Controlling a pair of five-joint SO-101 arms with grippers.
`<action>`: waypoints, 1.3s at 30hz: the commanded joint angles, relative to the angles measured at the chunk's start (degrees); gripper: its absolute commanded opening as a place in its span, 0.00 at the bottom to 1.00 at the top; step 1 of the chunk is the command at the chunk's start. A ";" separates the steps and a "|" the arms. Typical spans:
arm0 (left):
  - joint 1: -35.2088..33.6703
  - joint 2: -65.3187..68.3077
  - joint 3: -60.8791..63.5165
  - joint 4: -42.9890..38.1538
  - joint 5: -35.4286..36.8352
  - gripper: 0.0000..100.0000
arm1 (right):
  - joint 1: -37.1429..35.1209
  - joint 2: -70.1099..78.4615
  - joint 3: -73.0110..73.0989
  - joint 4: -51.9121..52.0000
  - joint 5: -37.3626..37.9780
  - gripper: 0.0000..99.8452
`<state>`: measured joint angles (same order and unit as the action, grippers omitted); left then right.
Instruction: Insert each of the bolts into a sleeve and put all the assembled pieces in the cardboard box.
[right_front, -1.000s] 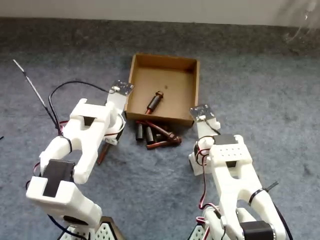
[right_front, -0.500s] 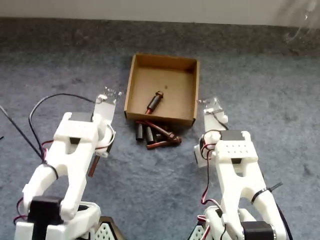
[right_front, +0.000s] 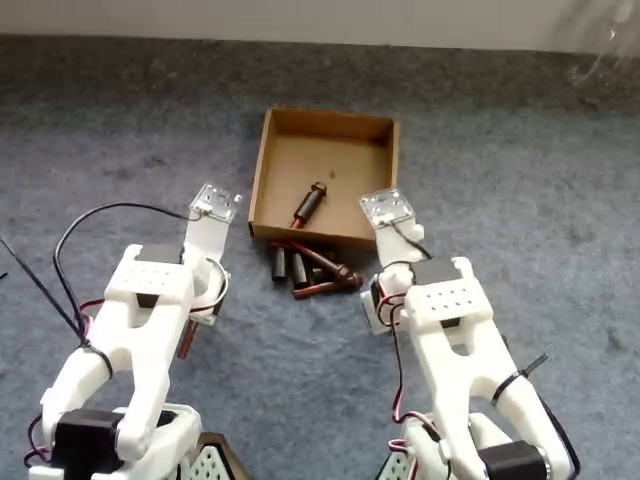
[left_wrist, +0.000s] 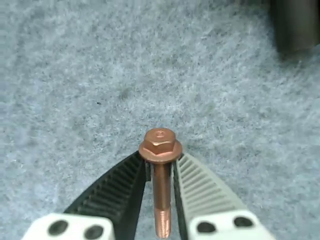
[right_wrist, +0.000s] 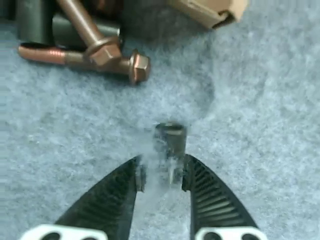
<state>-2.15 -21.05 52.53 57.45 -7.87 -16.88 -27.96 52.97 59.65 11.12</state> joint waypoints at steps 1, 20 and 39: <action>-0.31 -2.42 -0.22 -0.62 0.53 0.00 | -0.75 -1.45 0.04 -0.66 -1.23 0.11; 1.89 -2.33 1.01 -0.79 0.62 0.00 | -0.66 17.19 -22.20 6.64 -2.55 0.18; 2.33 -2.51 1.27 -1.49 0.62 0.00 | -0.48 30.11 -22.99 3.03 -0.62 0.00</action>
<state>-0.48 -21.05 54.29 56.66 -7.96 -16.97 2.73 32.31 62.46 10.24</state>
